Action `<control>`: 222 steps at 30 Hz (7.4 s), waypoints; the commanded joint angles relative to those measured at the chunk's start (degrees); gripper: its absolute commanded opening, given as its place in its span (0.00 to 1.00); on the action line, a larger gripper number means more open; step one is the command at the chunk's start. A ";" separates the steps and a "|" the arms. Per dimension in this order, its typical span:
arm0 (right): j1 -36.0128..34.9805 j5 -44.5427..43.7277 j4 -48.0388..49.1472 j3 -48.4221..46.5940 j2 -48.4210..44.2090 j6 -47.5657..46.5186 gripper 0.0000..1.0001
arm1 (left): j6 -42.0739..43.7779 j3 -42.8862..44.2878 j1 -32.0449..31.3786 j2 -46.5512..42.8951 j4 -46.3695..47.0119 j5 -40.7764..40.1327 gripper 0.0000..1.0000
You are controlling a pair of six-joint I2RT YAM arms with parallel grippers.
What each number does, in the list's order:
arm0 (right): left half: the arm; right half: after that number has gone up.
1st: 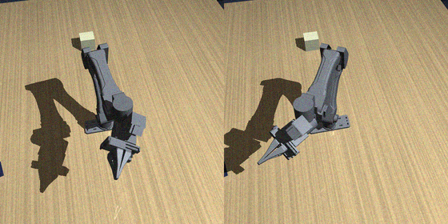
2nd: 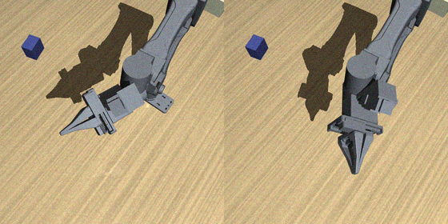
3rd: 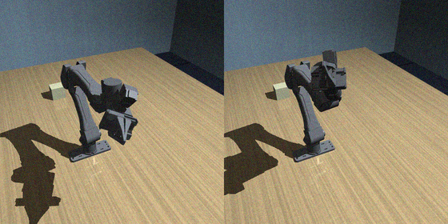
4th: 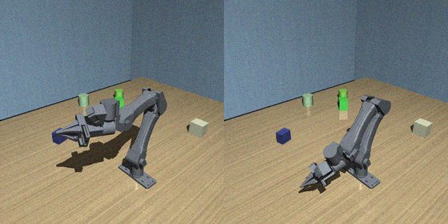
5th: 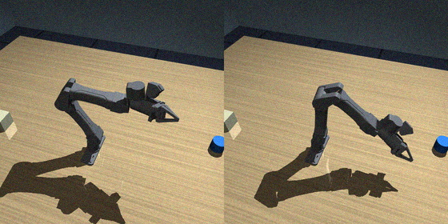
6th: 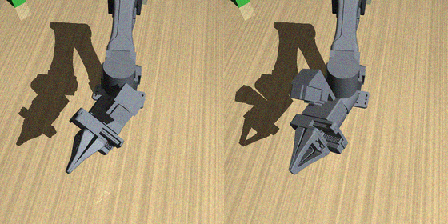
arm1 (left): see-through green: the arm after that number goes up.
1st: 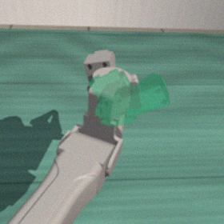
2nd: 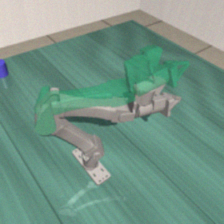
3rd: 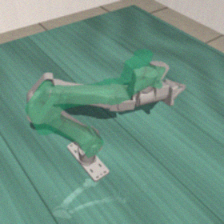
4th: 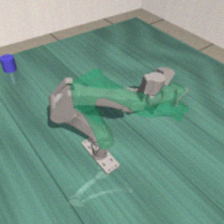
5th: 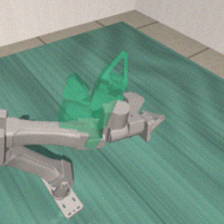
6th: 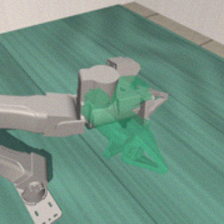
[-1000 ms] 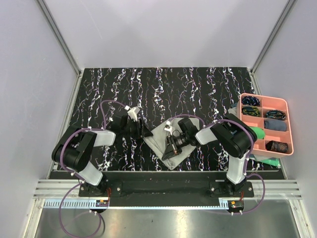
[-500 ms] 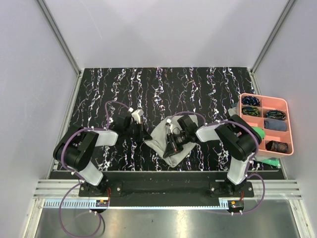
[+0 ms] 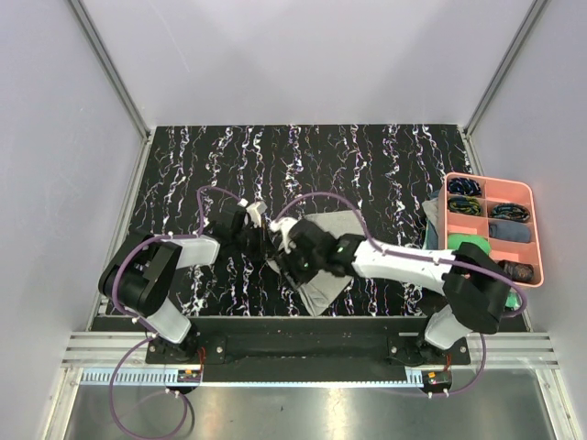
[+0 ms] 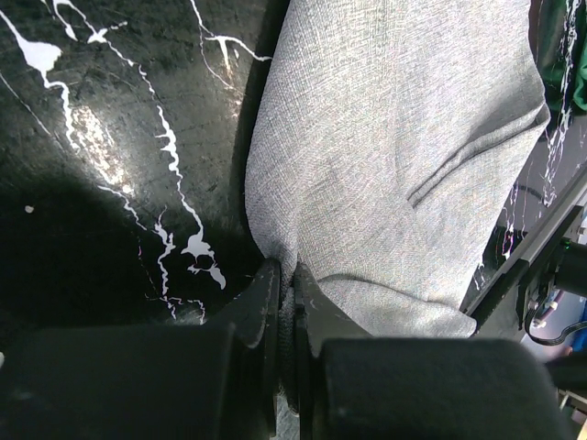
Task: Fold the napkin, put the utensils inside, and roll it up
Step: Roll the napkin with the utensil
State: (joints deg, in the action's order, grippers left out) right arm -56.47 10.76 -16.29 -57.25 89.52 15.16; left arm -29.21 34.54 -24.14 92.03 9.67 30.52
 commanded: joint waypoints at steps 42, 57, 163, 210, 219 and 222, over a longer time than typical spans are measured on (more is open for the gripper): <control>-2.16 1.08 3.90 4.86 9.10 -5.93 0.13 | -2.16 -0.70 3.83 -10.54 -8.18 -8.80 0.71; 9.79 31.76 7.86 4.52 12.87 -3.56 0.09 | -4.53 -17.31 5.68 -24.79 7.98 0.23 0.85; 3.20 20.60 4.34 4.53 12.00 -5.05 0.19 | -4.19 -11.33 2.52 -27.24 -7.31 -6.00 0.80; 17.09 36.97 -1.96 -3.56 17.56 -3.38 0.48 | -7.53 -17.41 0.06 -10.55 16.54 3.58 0.00; 8.95 4.82 -7.52 -2.43 -2.12 -7.42 0.63 | -5.33 -12.93 0.06 -12.84 3.70 -0.11 0.00; 1.49 -7.13 -7.52 -1.02 -5.48 -7.78 0.65 | -4.89 -11.26 -0.03 -12.66 -0.08 -0.99 0.00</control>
State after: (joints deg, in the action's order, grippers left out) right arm -45.34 23.51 -22.22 -58.94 89.73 10.07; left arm -36.47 20.32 -23.97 80.27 16.40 32.60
